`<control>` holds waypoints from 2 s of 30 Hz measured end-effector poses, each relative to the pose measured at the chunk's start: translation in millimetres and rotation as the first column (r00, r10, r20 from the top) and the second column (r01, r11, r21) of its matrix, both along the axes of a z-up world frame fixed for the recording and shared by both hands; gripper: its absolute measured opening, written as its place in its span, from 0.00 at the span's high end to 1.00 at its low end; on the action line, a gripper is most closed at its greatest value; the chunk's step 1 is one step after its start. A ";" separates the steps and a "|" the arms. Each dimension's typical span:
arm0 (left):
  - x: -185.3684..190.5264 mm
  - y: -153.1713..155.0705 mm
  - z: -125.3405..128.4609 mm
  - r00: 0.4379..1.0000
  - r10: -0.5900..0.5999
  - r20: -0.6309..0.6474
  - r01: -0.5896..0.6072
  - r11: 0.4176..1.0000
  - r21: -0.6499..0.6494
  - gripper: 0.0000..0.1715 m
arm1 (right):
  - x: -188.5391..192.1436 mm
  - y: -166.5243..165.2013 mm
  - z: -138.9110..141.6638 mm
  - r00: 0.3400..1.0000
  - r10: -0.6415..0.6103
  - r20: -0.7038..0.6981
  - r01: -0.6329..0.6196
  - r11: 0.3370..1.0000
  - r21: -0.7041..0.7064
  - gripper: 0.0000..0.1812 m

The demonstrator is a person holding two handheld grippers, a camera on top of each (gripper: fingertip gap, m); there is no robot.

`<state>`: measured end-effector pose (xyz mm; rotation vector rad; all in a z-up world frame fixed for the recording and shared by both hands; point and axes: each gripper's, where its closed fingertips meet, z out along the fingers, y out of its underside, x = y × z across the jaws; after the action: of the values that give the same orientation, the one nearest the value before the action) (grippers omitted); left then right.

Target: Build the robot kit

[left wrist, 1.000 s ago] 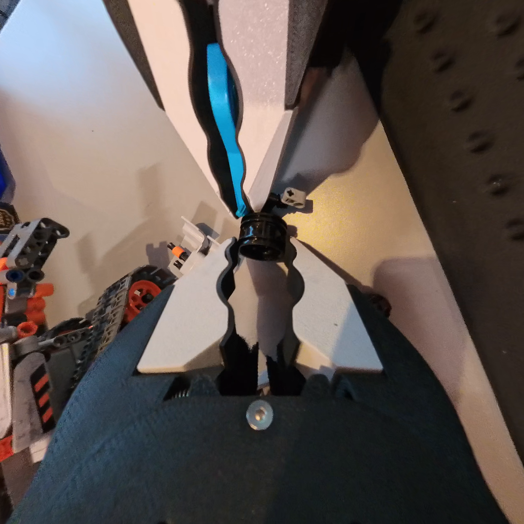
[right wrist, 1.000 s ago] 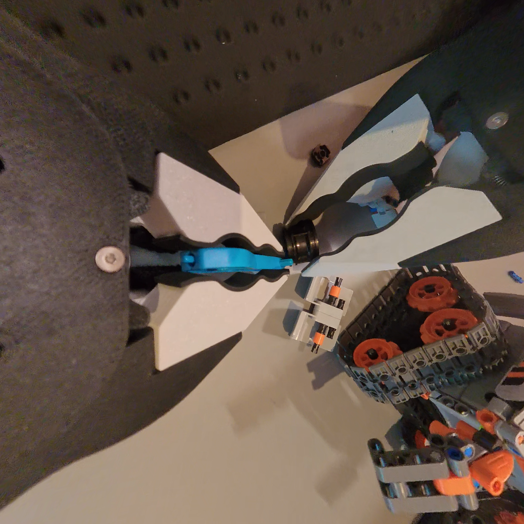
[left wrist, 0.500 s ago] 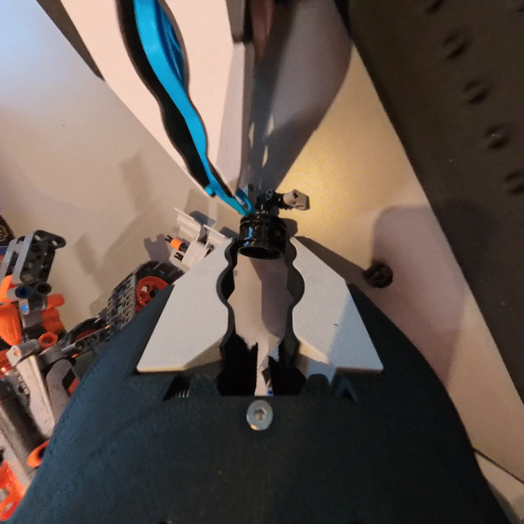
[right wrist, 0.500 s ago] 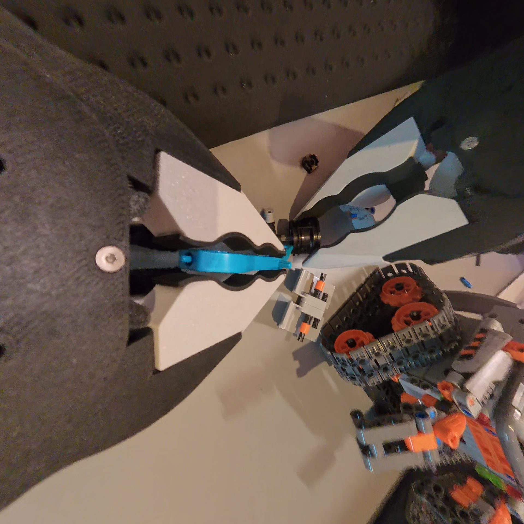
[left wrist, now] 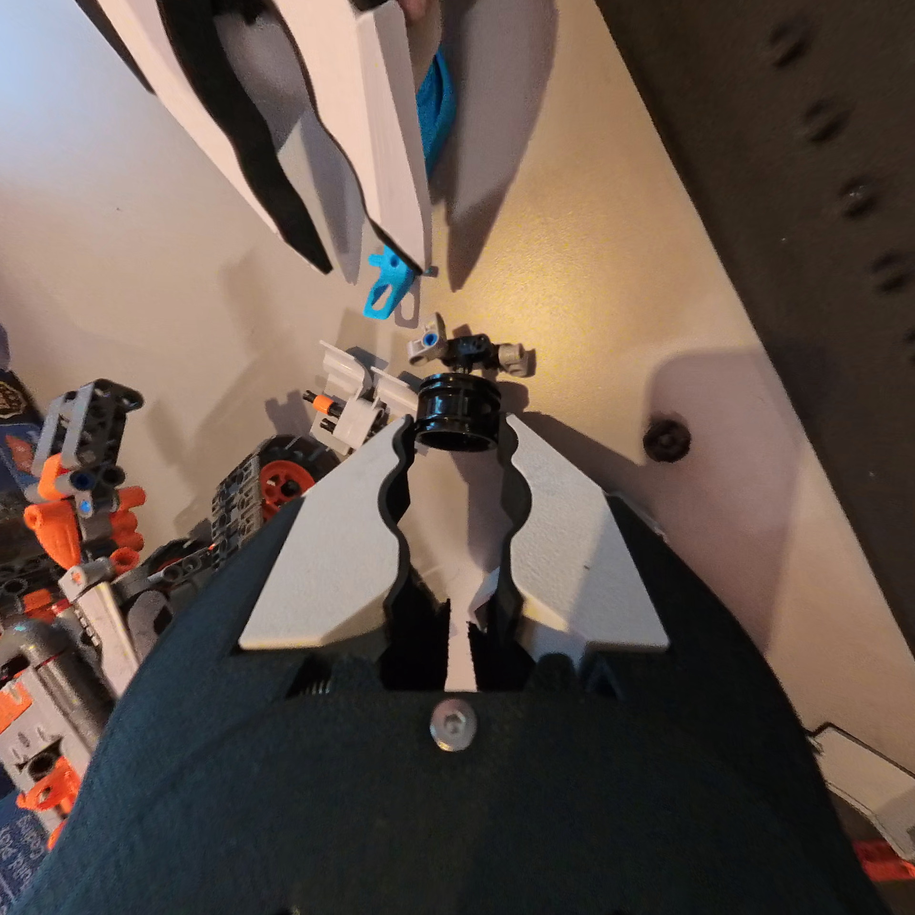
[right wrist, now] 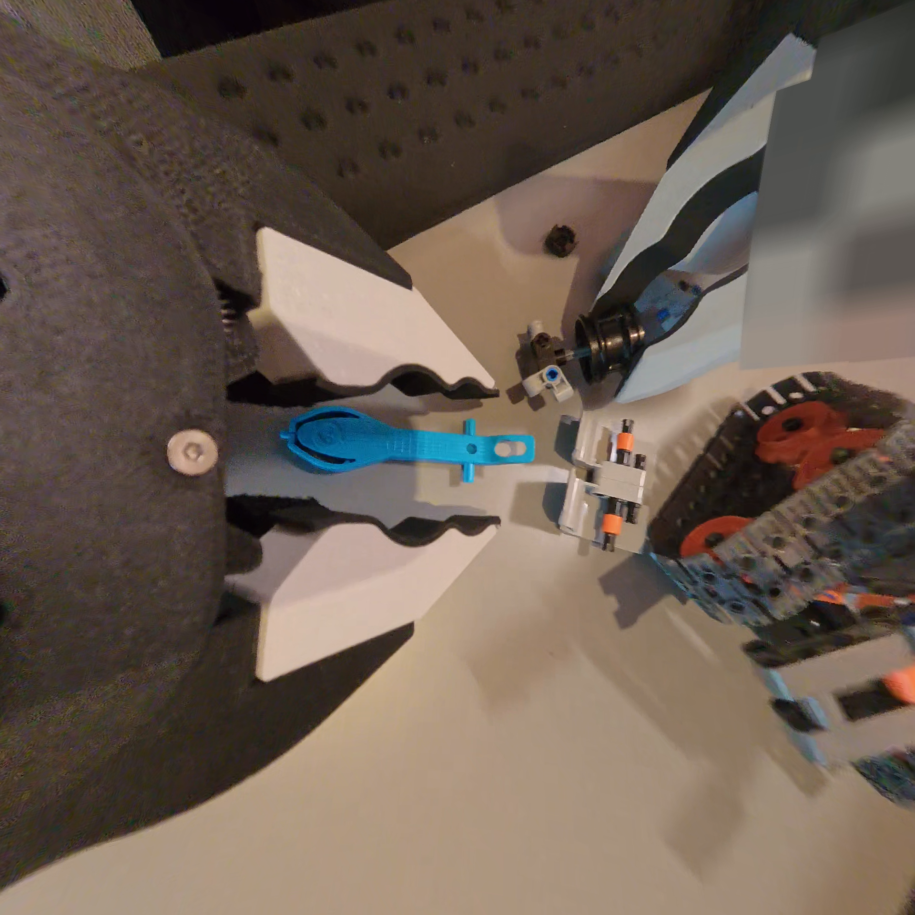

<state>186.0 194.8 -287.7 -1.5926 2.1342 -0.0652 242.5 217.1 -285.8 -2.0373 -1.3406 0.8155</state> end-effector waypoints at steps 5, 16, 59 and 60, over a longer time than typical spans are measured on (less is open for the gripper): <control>4.0 2.8 11.8 0.998 0.004 0.062 -0.005 0.999 0.031 0.82 | -12.9 -16.9 42.0 0.998 0.053 -0.046 -0.039 0.965 0.259 0.77; 17.2 -0.4 44.5 0.989 -0.123 0.087 0.092 0.949 0.301 0.82 | -39.6 -32.5 38.6 0.992 0.121 0.045 -0.128 0.965 0.231 0.89; 17.9 -7.2 13.7 0.941 0.152 0.302 -0.096 0.977 -0.192 0.83 | -37.4 -28.0 5.4 0.965 0.070 0.251 -0.218 0.744 0.631 0.97; 18.6 -7.1 10.9 0.943 0.151 0.295 -0.105 0.980 -0.167 0.83 | -36.6 -27.8 3.1 0.969 0.071 0.235 -0.205 0.761 0.616 0.97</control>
<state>204.6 187.8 -276.8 -1.6779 1.8179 -0.4120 205.9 189.3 -282.7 -1.5045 -1.6186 0.1491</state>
